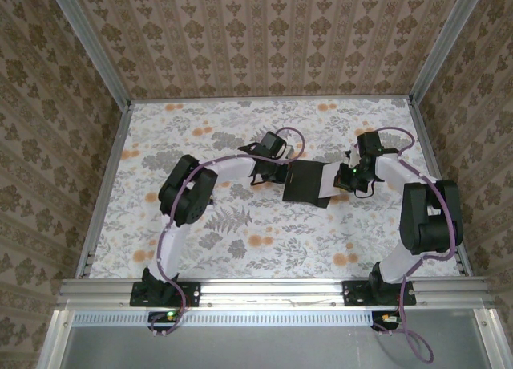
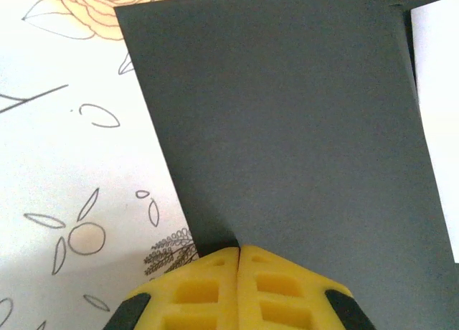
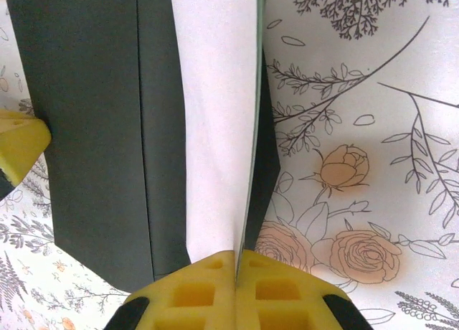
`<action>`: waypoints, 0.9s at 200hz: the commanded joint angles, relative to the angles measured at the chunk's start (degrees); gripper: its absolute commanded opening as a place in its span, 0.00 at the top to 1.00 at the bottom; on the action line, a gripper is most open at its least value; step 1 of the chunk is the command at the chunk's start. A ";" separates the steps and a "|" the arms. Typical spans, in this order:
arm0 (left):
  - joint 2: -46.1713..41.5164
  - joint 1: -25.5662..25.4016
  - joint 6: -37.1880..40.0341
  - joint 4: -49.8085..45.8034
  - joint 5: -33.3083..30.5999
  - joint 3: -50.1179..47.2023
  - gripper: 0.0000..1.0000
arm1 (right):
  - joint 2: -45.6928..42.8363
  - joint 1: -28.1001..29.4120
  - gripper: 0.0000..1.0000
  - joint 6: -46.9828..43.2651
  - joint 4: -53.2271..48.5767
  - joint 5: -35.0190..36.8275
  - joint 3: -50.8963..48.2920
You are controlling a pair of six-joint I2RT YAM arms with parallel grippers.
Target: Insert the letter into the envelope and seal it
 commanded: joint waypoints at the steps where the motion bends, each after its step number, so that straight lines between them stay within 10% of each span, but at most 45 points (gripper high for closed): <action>1: 2.82 0.23 -0.42 -3.83 0.29 0.55 1.00 | 0.94 -0.16 1.00 -1.16 1.63 -1.17 -0.25; 180: 1.34 0.24 3.77 -10.21 -2.24 -0.34 1.00 | -0.10 -3.39 1.00 2.31 2.20 -9.74 2.15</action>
